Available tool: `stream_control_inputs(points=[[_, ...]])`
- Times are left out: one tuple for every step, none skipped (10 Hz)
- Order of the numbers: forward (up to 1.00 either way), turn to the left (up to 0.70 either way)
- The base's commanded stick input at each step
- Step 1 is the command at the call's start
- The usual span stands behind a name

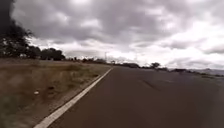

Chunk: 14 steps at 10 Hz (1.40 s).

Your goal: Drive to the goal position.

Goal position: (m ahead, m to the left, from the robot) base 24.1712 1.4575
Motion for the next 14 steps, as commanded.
stream_control_inputs(points=[[1.00, -0.33], [1.00, -0.28], [1.00, -0.10], [1.00, 0.00], [1.00, 0.00], [1.00, 0.00], [1.00, 0.00], [1.00, 0.00], [1.00, 0.00], [1.00, 0.00], [1.00, 0.00], [1.00, 0.00], [1.00, 0.00], [1.00, 0.00]])
